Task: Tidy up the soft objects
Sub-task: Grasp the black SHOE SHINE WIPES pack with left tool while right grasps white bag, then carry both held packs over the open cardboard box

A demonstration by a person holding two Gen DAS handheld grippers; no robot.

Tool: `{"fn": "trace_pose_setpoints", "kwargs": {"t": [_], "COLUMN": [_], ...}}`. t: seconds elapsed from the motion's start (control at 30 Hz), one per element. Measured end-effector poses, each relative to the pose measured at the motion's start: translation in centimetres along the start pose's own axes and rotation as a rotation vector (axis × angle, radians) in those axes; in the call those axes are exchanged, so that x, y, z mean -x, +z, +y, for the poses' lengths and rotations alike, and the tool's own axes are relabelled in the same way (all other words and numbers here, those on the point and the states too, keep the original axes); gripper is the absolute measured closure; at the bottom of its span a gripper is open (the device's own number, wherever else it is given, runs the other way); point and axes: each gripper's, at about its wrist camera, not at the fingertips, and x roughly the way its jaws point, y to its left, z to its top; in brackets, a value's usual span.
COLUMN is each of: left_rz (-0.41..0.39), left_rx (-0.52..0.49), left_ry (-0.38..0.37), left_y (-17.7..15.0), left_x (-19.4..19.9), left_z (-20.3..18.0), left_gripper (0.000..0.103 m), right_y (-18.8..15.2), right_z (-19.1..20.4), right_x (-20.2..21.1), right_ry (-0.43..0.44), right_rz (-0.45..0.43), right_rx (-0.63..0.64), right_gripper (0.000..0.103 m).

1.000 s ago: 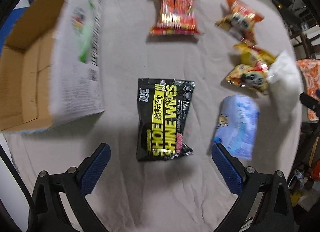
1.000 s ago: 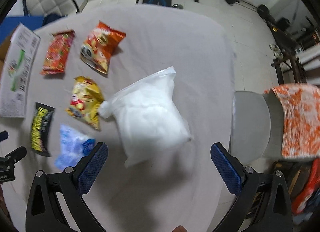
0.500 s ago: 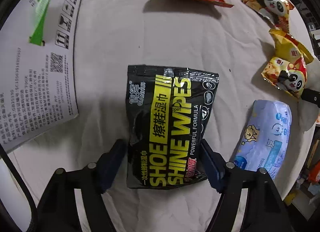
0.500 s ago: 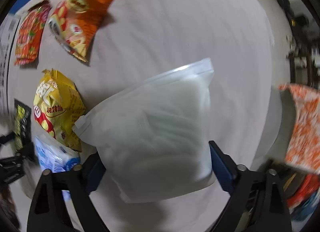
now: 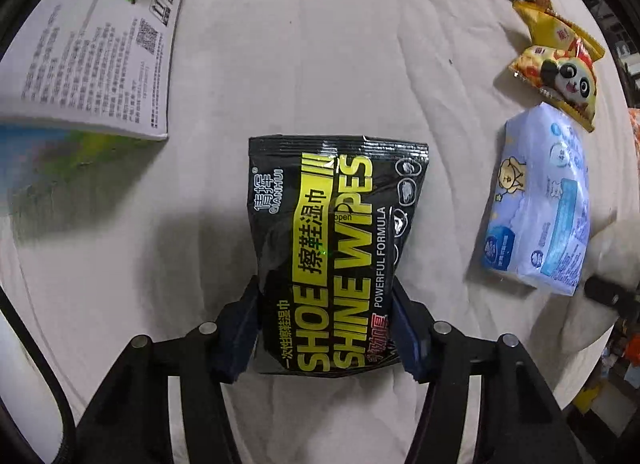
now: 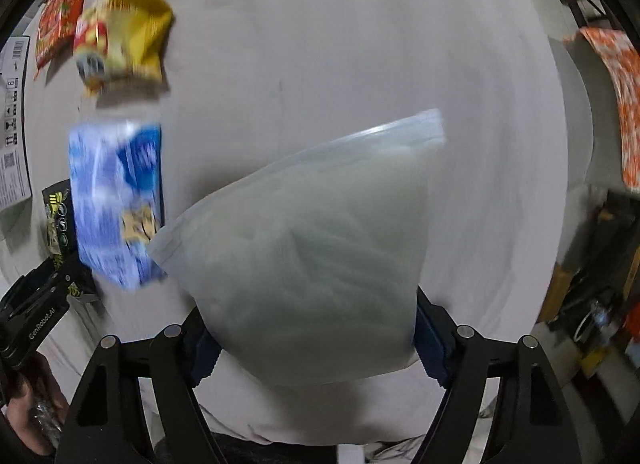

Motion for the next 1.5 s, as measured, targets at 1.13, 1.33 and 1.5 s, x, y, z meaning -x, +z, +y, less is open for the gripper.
{"fn": "trace_pose_setpoints", "kwargs": {"t": [1.13, 1.33, 1.5], "left_rz": [-0.243, -0.326, -0.380], "left_rx": [-0.015, -0.026, -0.025], "left_ry": [0.002, -0.025, -0.069], "left_y": [1.8, 0.2, 0.4], "left_x": [14.5, 19.0, 21.0], "left_z": [-3.4, -2.6, -1.0], "left_gripper": [0.052, 0.052, 0.052], "right_y": [-5.8, -7.7, -9.2], "right_z": [-1.4, -2.8, -1.5], "right_x": [6.1, 12.0, 17.2], "right_ry": [0.063, 0.108, 0.158], "right_rz": [-0.126, -0.190, -0.252], "right_rx": [-0.034, 0.001, 0.038], "right_gripper": [0.028, 0.028, 0.029]}}
